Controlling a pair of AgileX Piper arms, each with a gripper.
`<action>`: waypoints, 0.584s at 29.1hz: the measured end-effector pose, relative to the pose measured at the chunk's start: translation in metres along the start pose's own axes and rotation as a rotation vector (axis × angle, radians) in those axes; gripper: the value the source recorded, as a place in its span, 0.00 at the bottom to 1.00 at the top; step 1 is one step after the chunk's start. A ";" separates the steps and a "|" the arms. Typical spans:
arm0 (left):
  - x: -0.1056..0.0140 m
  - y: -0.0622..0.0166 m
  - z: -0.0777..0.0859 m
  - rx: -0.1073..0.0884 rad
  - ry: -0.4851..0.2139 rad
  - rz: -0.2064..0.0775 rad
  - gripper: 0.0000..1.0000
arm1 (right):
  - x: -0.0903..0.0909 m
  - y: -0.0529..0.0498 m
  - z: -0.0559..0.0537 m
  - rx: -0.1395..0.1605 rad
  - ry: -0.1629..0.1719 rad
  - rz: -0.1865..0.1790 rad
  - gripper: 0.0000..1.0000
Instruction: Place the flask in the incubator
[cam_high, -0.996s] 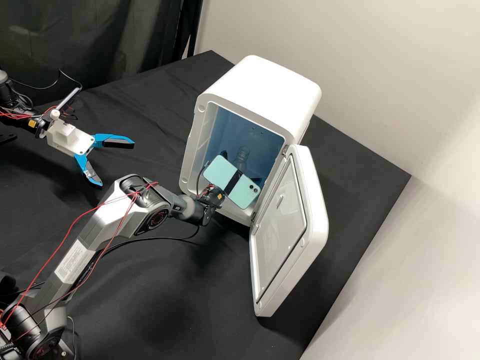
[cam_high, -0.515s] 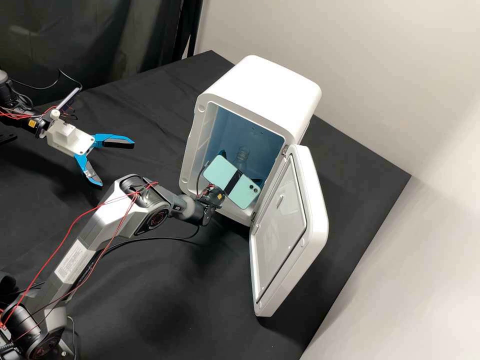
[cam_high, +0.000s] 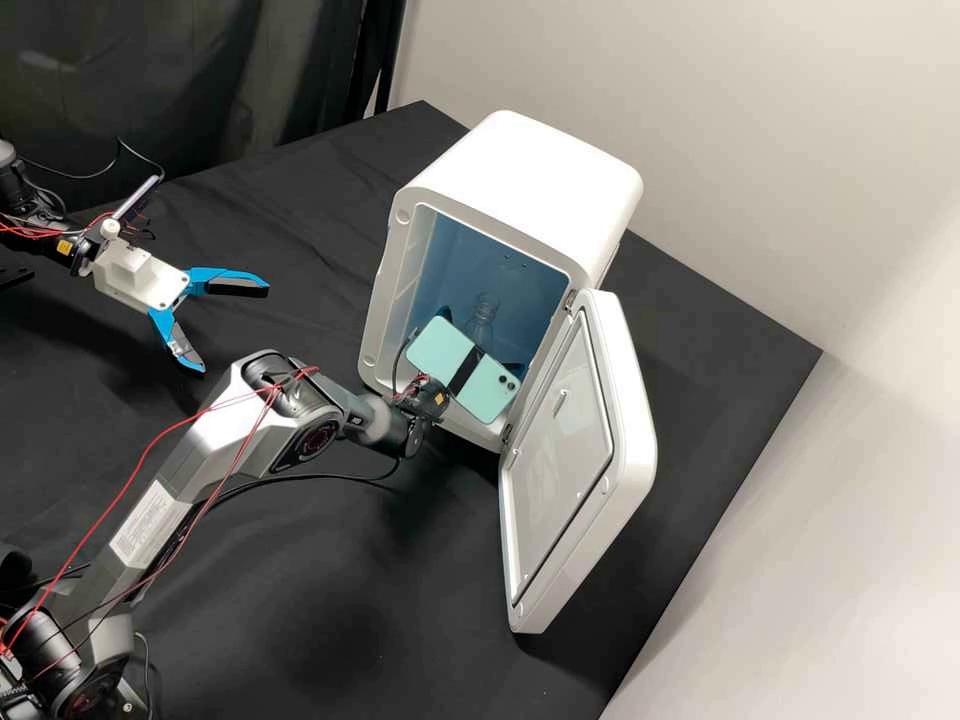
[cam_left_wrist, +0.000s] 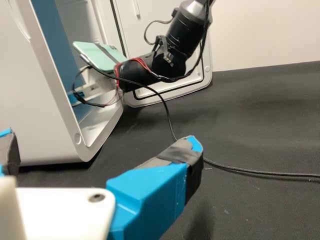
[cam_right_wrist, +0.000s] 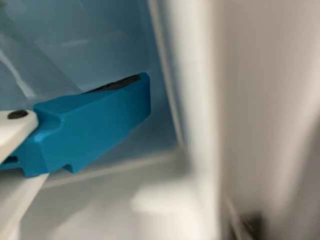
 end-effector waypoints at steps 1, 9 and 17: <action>0.000 0.0000 0.000 0.000 0.000 0.000 1.00 | -0.002 0.001 0.003 0.003 -0.005 0.002 1.00; 0.000 0.0000 0.000 0.000 -0.001 0.000 1.00 | -0.017 0.007 0.010 -0.024 0.030 0.014 1.00; 0.000 -0.0002 0.003 0.001 -0.010 -0.001 1.00 | -0.022 0.010 0.008 -0.034 0.056 0.021 1.00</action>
